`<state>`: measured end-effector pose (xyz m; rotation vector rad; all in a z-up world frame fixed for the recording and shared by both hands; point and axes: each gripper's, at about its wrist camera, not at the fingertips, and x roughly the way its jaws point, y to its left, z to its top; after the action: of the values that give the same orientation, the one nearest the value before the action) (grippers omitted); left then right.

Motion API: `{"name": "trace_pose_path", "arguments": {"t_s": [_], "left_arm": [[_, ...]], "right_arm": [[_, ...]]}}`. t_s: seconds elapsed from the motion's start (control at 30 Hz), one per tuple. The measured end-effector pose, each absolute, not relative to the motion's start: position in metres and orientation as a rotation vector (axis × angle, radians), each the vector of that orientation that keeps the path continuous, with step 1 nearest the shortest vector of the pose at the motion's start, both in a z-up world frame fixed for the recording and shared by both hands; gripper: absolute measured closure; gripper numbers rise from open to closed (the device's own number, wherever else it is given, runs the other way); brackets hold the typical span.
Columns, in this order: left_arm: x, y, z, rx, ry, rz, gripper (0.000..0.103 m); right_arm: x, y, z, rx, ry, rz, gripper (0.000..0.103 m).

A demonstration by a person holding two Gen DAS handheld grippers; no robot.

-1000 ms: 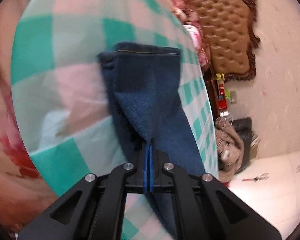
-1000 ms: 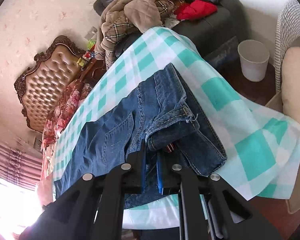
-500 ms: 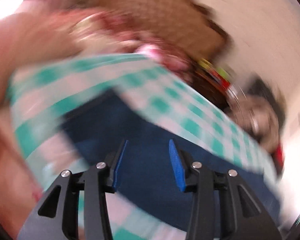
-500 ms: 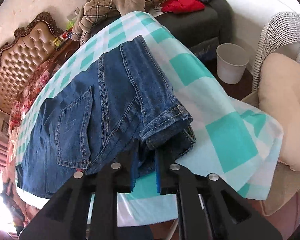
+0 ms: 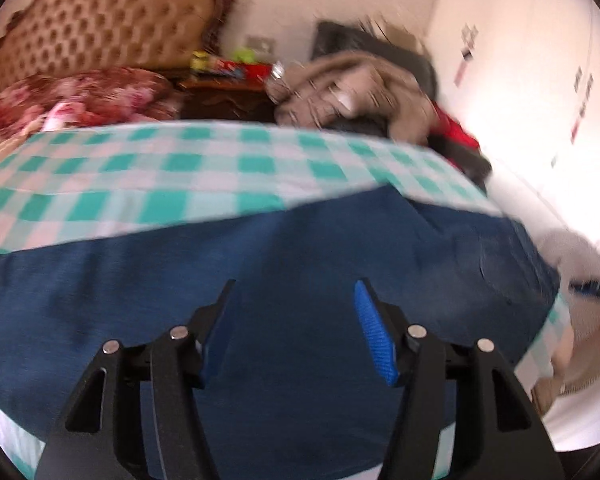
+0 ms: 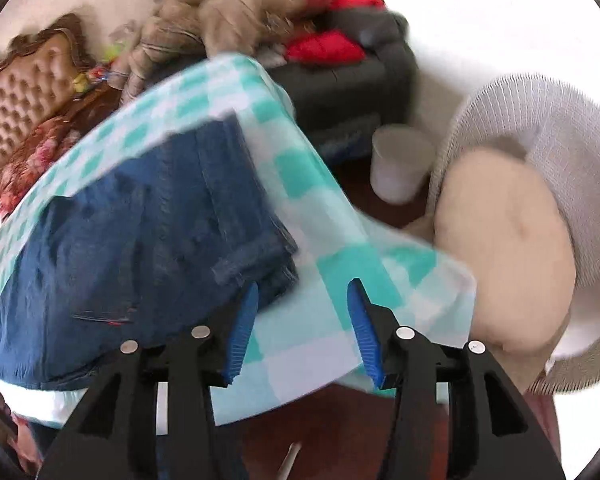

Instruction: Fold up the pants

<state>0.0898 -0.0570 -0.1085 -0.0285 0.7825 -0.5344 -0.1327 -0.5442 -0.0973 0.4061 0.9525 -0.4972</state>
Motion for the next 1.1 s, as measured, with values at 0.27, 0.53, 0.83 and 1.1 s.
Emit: {"name": "trace_pose_path", "arguments": {"t_s": [0.27, 0.53, 0.83, 1.1], "left_arm": [[0.001, -0.168, -0.113, 0.191, 0.739, -0.930, 0.048], [-0.044, -0.238, -0.138, 0.420, 0.664, -0.989, 0.056], [-0.048, -0.287, -0.157, 0.584, 0.622, -1.016, 0.083], [-0.039, -0.275, -0.124, 0.497, 0.596, -1.020, 0.102]], "right_arm": [[-0.095, -0.487, -0.122, 0.658, 0.998, -0.092, 0.046], [-0.102, -0.487, -0.149, 0.883, 0.935, -0.113, 0.046], [-0.132, -0.533, -0.150, 1.110, 0.798, -0.212, 0.046], [-0.122, -0.541, -0.161, 1.215, 0.778, -0.180, 0.046]]}}
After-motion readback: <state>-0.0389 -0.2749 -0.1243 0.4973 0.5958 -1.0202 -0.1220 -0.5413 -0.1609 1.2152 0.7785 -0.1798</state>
